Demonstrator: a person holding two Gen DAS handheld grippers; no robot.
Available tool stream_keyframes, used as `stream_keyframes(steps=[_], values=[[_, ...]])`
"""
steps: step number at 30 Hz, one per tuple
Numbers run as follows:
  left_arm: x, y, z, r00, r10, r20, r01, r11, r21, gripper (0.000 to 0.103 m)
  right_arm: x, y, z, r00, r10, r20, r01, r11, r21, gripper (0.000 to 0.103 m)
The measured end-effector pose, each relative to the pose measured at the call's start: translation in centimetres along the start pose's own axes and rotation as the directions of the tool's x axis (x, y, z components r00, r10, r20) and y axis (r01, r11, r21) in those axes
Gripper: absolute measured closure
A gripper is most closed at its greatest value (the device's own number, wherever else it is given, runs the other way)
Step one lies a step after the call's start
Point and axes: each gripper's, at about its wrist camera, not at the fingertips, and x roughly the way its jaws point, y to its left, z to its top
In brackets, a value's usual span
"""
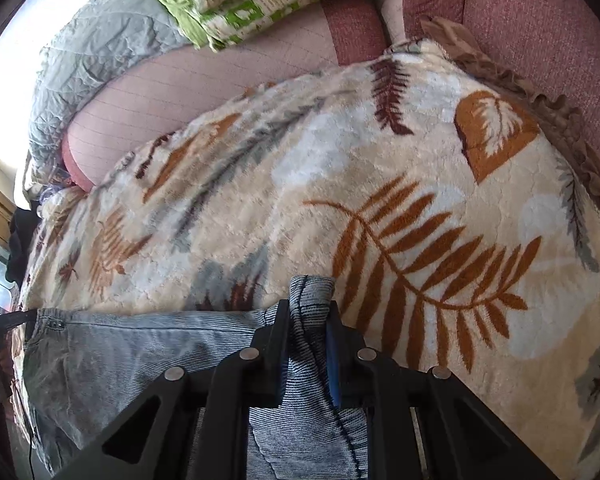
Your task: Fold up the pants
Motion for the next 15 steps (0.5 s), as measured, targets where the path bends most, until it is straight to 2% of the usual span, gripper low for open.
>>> stream_keyframes(steps=[2, 5, 9, 11, 12, 15], values=[[-2.4, 0.8, 0.2, 0.997, -0.06, 0.04, 0.061, 0.998, -0.032, 0.1, -1.4, 0.4, 0.5, 1.0, 0.011, 0.03, -0.011, 1.0, 0.002, 0.087], [-6.7, 2.0, 0.0, 0.984, -0.138, 0.116, 0.146, 0.987, -0.061, 0.1, -4.3, 1.2, 1.4, 0.995, 0.039, 0.093, -0.04, 0.999, 0.006, 0.087], [-13.2, 4.3, -1.8, 0.946, -0.209, 0.248, 0.23, 0.971, -0.06, 0.1, -9.4, 1.7, 1.5, 0.971, 0.075, 0.228, -0.078, 0.997, 0.004, 0.087], [-15.8, 5.6, -4.3, 0.926, -0.221, 0.307, 0.245, 0.968, -0.043, 0.1, -11.4, 1.8, 0.7, 0.952, 0.098, 0.288, -0.099, 0.995, -0.012, 0.087], [-16.5, 6.3, -5.6, 0.92, -0.226, 0.321, 0.25, 0.967, -0.037, 0.1, -11.9, 1.7, 0.1, 0.95, 0.104, 0.295, -0.101, 0.995, -0.023, 0.087], [-18.3, 7.8, -11.0, 0.908, -0.25, 0.336, 0.274, 0.961, -0.024, 0.1, -12.8, 0.8, -2.6, 0.96, 0.106, 0.26, -0.101, 0.994, -0.029, 0.087]])
